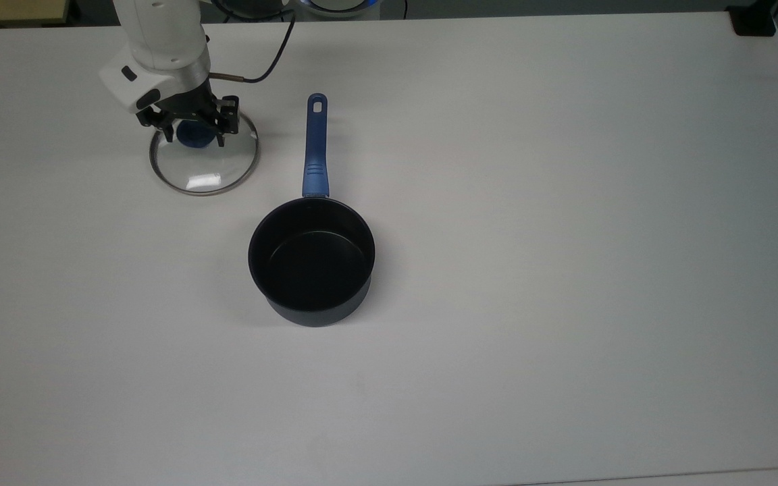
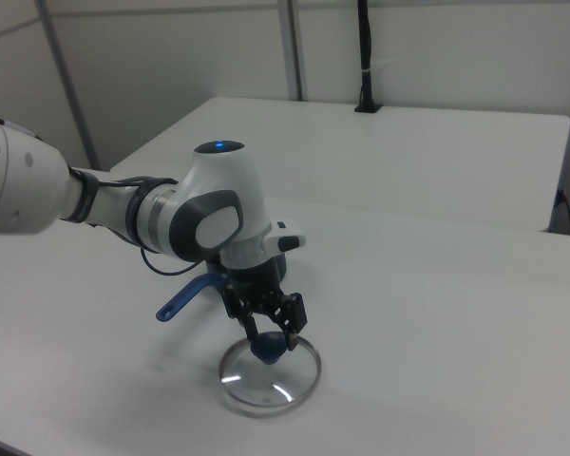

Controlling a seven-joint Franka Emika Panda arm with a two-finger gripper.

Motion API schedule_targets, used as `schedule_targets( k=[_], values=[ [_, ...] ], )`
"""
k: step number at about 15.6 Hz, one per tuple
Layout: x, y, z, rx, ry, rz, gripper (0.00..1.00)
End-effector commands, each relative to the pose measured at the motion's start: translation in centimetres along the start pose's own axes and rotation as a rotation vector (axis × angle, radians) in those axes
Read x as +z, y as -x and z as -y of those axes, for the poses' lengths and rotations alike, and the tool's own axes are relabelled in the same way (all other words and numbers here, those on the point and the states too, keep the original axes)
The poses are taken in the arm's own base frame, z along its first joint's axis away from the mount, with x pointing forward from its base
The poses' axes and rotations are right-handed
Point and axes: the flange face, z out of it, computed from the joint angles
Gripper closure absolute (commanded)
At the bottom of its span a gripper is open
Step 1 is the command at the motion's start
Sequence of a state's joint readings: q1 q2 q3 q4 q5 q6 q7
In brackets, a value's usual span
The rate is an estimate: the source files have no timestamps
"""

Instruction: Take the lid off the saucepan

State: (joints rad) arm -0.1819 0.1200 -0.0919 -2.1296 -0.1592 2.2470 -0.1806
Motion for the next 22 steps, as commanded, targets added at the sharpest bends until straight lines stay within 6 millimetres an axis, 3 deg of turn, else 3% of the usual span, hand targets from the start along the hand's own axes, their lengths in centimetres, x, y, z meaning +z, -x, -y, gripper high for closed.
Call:
schedule_targets(
  k=[1,3,4,8,11,15,22],
  values=[
    [-1.7,-0.2,-0.2,0.081,0.010,-0.008,0.00],
    [-3.9,-0.8,0.4,0.085,0.010,0.006,0.00],
    [-6.2,-1.1,0.9,0.103,0.013,0.010,0.00],
    [-18.5,-1.1,2.4,0.183,-0.002,0.003,0.00],
    [-24.8,0.0,4.0,0.260,-0.154,-0.057,0.00],
    [-27.0,-0.6,5.8,0.218,-0.138,-0.123,0.00],
    [-27.1,-1.0,8.0,0.052,-0.101,-0.124,0.00]
  ],
)
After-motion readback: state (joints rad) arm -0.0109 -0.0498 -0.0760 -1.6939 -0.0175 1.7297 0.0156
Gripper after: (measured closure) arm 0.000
